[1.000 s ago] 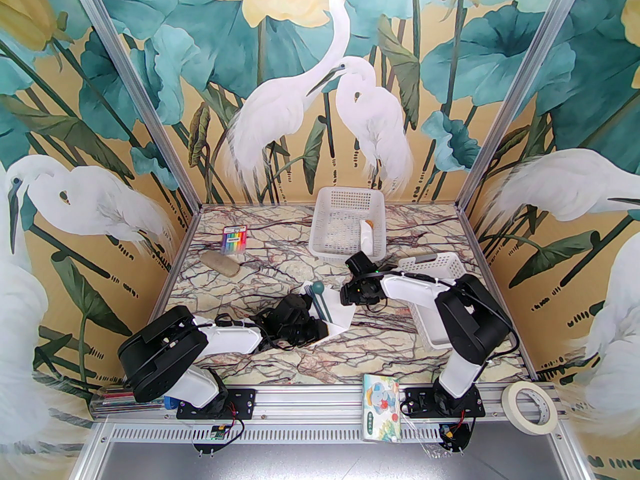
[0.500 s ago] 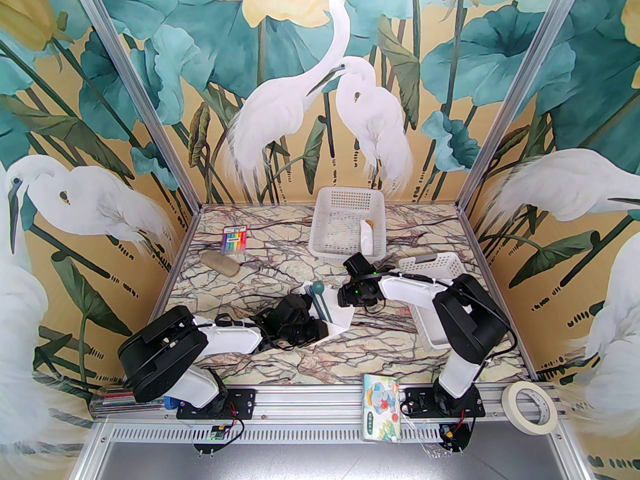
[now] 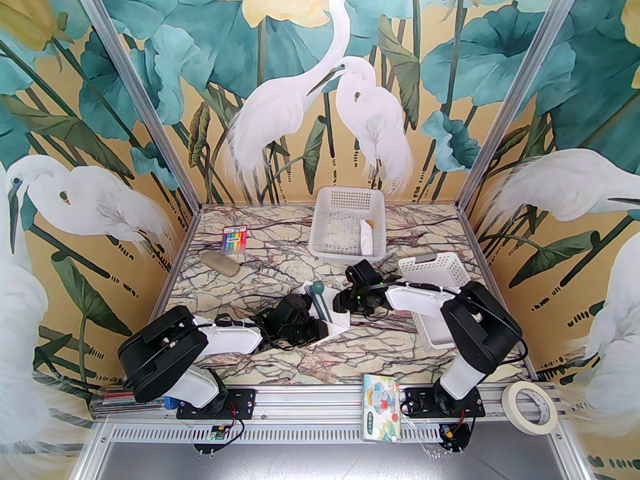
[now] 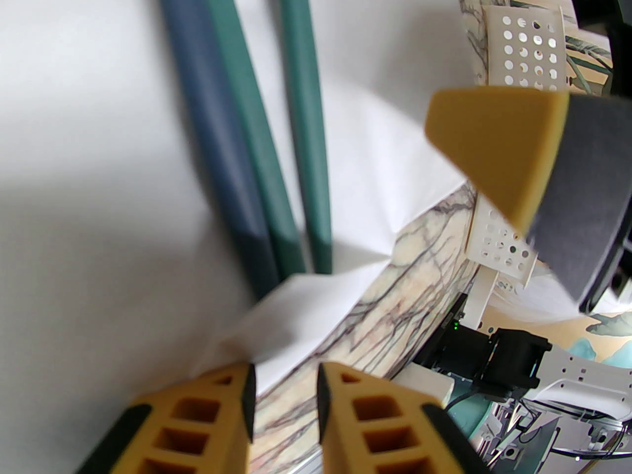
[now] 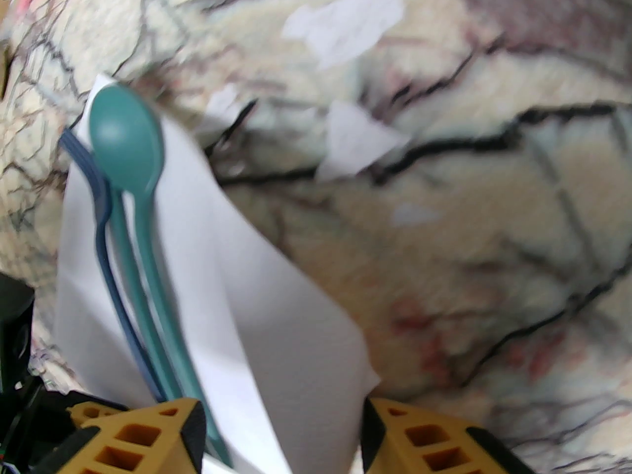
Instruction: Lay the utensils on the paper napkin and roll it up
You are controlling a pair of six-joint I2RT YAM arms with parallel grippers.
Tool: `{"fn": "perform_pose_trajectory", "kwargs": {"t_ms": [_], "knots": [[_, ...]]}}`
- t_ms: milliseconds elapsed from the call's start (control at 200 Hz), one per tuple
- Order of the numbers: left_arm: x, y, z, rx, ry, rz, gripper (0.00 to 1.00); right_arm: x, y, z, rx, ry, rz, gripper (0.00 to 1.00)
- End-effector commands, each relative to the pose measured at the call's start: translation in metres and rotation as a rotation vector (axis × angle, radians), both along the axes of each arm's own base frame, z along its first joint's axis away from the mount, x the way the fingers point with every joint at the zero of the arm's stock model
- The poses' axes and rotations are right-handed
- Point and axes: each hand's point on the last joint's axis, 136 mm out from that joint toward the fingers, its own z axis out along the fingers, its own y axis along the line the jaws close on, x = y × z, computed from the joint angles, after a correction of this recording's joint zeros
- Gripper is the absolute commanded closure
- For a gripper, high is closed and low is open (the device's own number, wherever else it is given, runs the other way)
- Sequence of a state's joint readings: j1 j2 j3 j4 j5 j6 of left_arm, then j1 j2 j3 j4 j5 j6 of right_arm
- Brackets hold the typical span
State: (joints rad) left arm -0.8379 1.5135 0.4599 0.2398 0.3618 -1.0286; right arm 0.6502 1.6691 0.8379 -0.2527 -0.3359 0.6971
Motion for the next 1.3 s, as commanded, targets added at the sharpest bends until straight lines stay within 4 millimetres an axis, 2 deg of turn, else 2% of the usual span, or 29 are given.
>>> {"fn": "perform_pose_trajectory", "kwargs": {"t_ms": [0,465,645,800,900,1130,1295], "knots": [[-0.022,0.024,-0.034,0.122,0.087,-0.003,0.71,-0.008,0.012,0.007,0.091,0.029,-0.009,0.42],[-0.022,0.025,-0.034,0.124,0.089,-0.001,0.71,-0.002,0.021,0.027,0.199,-0.002,-0.046,0.43],[-0.022,0.025,-0.034,0.124,0.089,-0.001,0.71,0.007,0.016,0.028,0.204,-0.017,-0.067,0.43],[-0.022,0.025,-0.034,0.124,0.089,-0.001,0.70,0.015,0.015,0.039,0.230,-0.044,-0.065,0.43],[-0.022,0.025,-0.034,0.123,0.089,0.001,0.71,0.015,0.009,0.039,0.179,-0.050,-0.051,0.44],[-0.022,0.026,-0.035,0.130,0.093,0.004,0.70,0.015,-0.010,0.034,0.050,-0.069,-0.046,0.60],[-0.022,0.027,-0.036,0.134,0.093,0.006,0.70,0.015,-0.015,0.036,0.007,-0.075,-0.032,0.78]]}}
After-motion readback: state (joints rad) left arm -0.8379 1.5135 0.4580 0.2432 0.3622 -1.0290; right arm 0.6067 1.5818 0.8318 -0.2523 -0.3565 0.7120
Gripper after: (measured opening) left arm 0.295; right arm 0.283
